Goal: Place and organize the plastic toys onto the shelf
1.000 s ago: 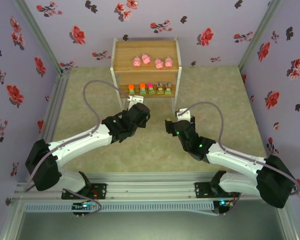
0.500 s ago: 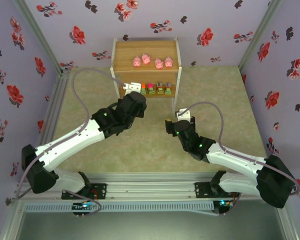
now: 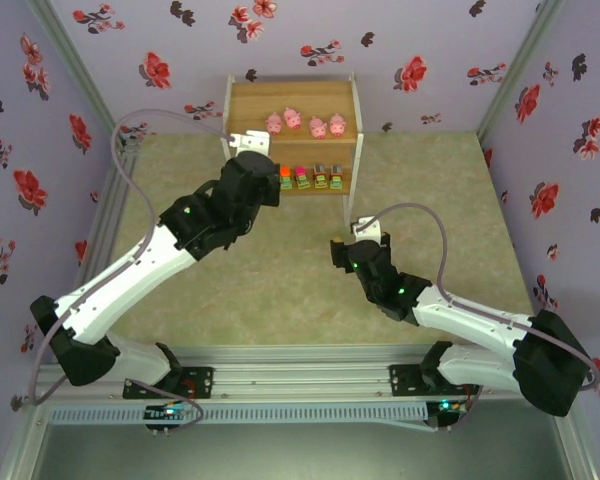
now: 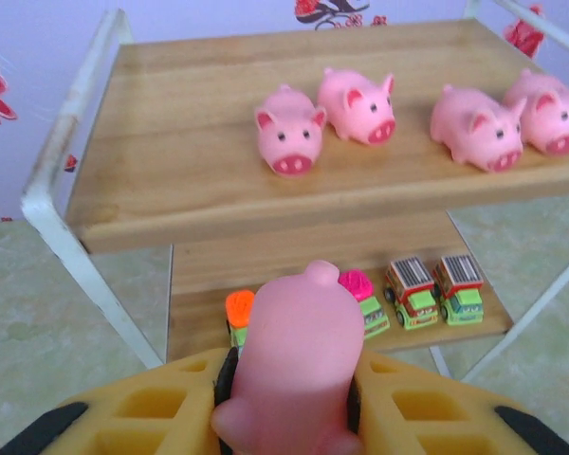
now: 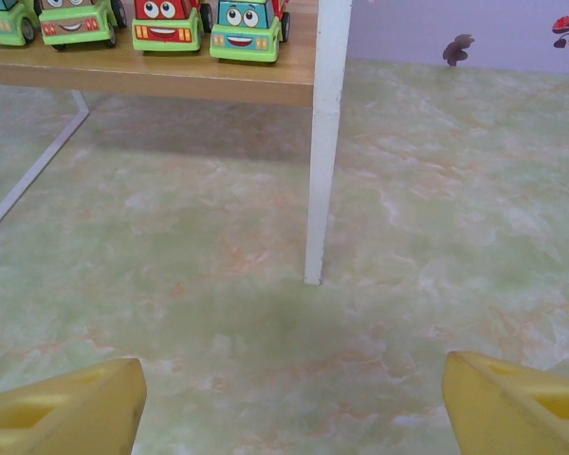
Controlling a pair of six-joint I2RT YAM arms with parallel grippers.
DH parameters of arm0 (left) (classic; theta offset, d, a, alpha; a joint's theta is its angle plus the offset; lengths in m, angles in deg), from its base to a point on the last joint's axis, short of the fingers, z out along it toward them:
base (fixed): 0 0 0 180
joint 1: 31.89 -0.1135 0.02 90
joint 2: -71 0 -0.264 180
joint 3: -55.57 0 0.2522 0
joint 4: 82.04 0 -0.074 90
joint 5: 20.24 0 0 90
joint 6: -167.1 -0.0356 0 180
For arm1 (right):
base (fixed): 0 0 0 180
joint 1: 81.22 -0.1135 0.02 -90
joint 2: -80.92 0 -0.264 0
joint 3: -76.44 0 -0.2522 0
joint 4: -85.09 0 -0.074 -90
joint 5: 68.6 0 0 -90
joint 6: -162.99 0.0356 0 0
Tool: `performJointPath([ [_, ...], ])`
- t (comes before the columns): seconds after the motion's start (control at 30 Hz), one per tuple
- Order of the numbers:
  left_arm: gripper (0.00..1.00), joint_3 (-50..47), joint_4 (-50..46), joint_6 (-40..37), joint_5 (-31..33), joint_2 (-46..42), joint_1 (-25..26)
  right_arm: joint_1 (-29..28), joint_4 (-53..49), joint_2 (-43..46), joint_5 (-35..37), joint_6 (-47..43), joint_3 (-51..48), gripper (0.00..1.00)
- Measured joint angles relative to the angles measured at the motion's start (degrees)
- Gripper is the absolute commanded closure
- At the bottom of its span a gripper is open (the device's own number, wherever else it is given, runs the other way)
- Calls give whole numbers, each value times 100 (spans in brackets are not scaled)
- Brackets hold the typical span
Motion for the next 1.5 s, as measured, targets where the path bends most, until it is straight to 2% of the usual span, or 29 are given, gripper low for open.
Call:
performJointPath([
  [0.97, 64, 2420, -957, 35, -1403, 1539, -1561, 0, 0, 0, -2, -2, 4, 24],
  [1.27, 64, 2924, -1270, 177, -1738, 2098, -1759, 0, -2, 0, -2, -2, 7, 24],
  [1.5, 64, 3095, -1349, 245, -1762, 2302, -1779, 0, -2, 0, -2, -2, 13, 24],
])
